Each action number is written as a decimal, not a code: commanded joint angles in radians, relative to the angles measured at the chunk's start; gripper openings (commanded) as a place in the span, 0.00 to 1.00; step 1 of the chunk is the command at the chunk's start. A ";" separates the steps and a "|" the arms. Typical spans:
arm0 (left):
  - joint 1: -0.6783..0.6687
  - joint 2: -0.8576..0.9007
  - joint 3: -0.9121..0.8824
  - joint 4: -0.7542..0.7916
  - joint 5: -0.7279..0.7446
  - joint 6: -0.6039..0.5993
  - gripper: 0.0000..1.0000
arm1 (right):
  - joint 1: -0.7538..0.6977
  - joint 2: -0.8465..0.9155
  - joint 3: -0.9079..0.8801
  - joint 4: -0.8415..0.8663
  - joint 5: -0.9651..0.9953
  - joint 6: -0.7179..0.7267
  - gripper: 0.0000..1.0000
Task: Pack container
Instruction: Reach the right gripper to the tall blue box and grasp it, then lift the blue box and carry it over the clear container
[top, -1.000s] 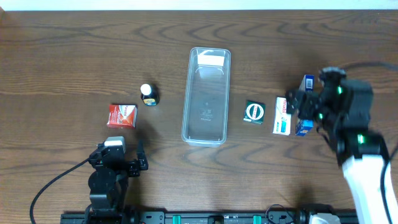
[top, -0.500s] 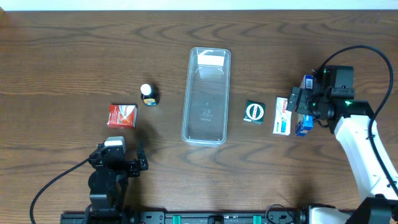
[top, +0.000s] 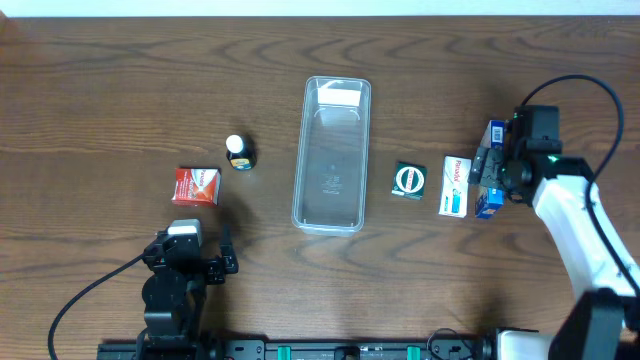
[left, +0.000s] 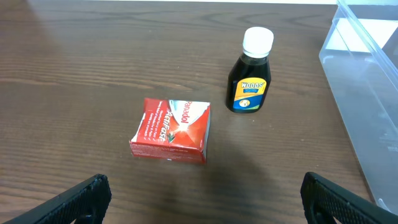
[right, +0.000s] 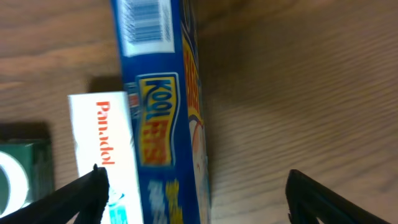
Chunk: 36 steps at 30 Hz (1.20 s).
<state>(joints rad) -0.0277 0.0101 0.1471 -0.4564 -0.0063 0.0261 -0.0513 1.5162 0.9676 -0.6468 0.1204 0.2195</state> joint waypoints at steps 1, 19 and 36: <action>0.005 -0.006 -0.013 -0.021 -0.001 -0.001 0.98 | -0.007 0.058 0.016 0.021 -0.005 0.030 0.79; 0.005 -0.006 -0.013 -0.021 -0.001 -0.001 0.98 | -0.006 0.074 0.016 0.124 -0.065 0.058 0.36; 0.005 -0.006 -0.013 -0.021 -0.001 -0.001 0.98 | 0.120 -0.211 0.098 0.136 -0.289 0.135 0.17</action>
<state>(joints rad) -0.0277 0.0101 0.1471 -0.4564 -0.0067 0.0261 0.0105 1.3785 1.0164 -0.5217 -0.0769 0.2970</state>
